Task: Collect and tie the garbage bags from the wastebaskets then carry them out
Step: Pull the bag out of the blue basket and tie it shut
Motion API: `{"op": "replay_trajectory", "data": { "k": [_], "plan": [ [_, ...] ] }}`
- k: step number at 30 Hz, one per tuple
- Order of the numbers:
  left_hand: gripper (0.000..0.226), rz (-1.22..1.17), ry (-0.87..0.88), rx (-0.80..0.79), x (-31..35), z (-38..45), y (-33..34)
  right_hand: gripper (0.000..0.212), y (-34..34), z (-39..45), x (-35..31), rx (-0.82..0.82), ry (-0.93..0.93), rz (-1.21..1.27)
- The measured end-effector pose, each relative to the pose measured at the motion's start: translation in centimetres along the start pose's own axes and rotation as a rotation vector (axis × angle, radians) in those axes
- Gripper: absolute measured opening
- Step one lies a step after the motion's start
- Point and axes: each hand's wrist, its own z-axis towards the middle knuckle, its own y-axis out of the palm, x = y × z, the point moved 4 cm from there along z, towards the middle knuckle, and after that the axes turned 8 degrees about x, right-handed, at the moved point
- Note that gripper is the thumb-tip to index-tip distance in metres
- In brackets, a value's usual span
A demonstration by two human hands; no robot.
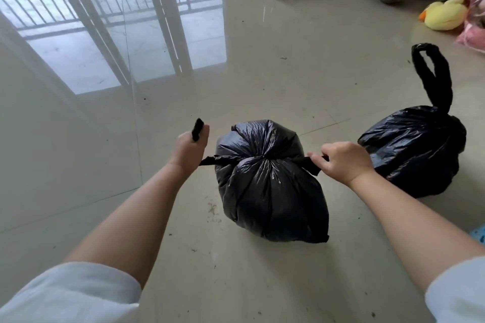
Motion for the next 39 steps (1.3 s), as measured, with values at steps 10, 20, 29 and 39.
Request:
{"op": "replay_trajectory", "data": {
  "k": [10, 20, 29, 39],
  "plan": [
    [0.055, -0.511, -0.376, -0.45, 0.2, -2.2, 1.1, 0.023, -0.1, 2.5, -0.1, -0.446, 0.201, -0.051],
    [0.017, -0.417, -0.578, -0.48, -3.3, -4.0, 3.1, 0.024, -0.4, 1.4, 0.4, -0.614, 0.196, -0.182],
    [0.033, -0.078, -0.18, -0.33, 2.1, -3.0, 3.4, 0.035, -2.2, 2.0, 0.7, -0.755, 0.284, 0.219],
    [0.038, -0.613, -0.043, -0.531, 8.0, -3.6, 4.6, 0.03, -2.3, 1.5, -0.8, -0.732, 0.264, 0.369]
  ]
}}
